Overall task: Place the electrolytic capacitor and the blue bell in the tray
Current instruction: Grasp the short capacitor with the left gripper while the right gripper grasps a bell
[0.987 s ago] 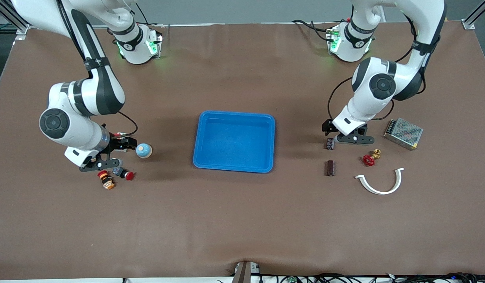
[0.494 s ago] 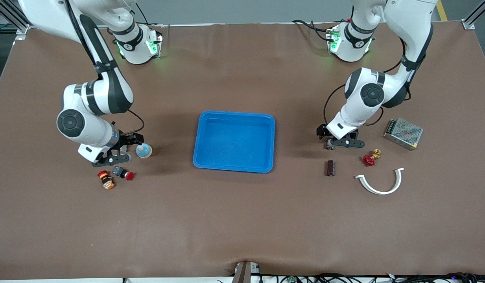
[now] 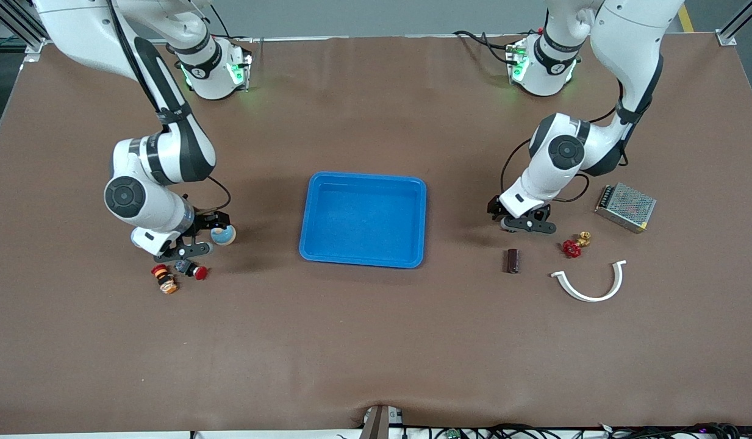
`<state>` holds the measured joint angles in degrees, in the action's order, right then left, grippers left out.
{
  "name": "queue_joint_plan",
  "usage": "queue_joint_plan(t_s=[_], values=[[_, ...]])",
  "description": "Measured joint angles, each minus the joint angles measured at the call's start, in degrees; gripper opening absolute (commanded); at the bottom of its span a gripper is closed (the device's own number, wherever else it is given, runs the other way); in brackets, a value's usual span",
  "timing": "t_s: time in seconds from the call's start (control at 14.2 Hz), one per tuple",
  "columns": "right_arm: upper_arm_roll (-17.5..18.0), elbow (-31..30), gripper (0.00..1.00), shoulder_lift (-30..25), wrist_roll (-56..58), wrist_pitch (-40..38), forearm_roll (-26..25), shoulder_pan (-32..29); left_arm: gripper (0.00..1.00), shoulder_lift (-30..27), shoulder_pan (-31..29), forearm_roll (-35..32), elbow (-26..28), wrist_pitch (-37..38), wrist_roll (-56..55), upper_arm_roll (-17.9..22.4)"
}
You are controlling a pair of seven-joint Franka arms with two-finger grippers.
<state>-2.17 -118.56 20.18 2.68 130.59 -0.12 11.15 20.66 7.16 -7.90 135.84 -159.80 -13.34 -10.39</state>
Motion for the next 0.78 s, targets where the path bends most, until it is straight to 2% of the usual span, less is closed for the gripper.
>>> queue_joint_plan(t_s=[0.28,0.78], values=[[0.05,-2.73,1.0,0.93,0.35,5.87,0.0,0.35,1.0,0.76,-0.14,-0.04,-0.11,-0.64,0.0,0.1],[0.04,-3.68,1.0,2.41,0.38,7.1,0.0,0.53,0.99,0.76,-0.21,-0.05,-0.45,-0.67,0.0,0.1]])
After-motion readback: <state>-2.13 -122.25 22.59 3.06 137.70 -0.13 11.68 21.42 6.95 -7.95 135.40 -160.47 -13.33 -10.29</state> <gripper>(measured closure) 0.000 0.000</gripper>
